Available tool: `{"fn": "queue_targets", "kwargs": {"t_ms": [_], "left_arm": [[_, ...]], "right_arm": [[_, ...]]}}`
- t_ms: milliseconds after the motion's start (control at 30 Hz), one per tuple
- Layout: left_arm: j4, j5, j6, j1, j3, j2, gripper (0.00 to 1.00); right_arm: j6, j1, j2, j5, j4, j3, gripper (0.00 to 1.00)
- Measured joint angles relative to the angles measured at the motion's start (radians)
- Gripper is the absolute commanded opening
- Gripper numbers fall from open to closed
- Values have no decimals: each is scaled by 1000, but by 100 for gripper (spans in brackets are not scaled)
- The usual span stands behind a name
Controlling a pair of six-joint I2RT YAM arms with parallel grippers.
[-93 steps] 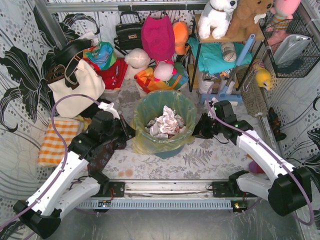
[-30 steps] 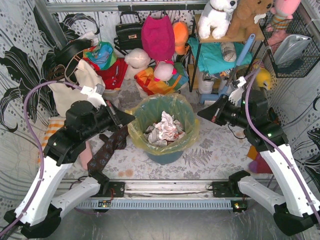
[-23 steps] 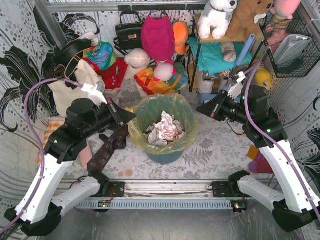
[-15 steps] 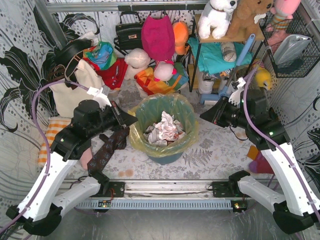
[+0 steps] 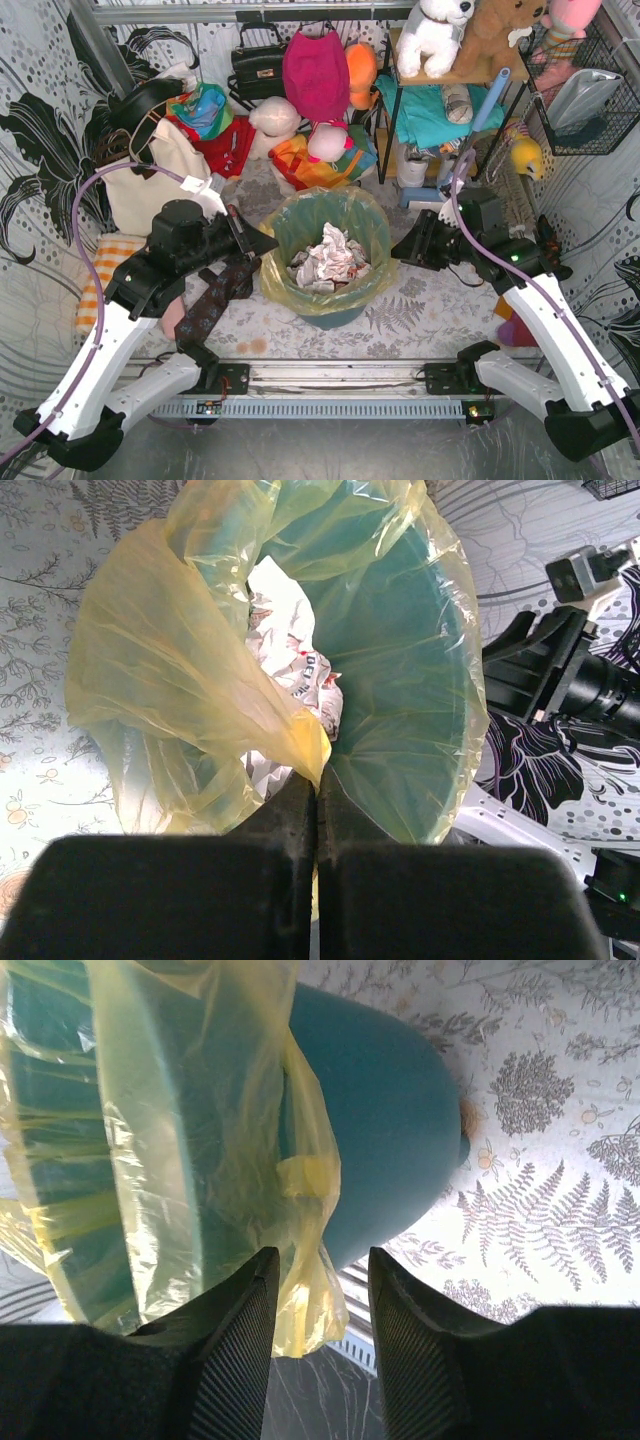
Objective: Tie the trash bag
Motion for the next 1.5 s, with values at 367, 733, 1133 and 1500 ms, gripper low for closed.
{"fn": "queue_targets", "kwargs": {"t_ms": [367, 733, 1133, 1500], "left_arm": [[-6, 48, 0, 0, 6, 1, 0], [-6, 63, -4, 0, 17, -10, 0], [107, 212, -69, 0, 16, -12, 0], [384, 367, -206, 0, -22, 40, 0]], "right_arm": [[13, 0, 17, -85, 111, -140, 31], [50, 0, 27, -148, 210, -203, 0], [58, 0, 31, -149, 221, -210, 0], [60, 0, 28, -149, 220, -170, 0]]}}
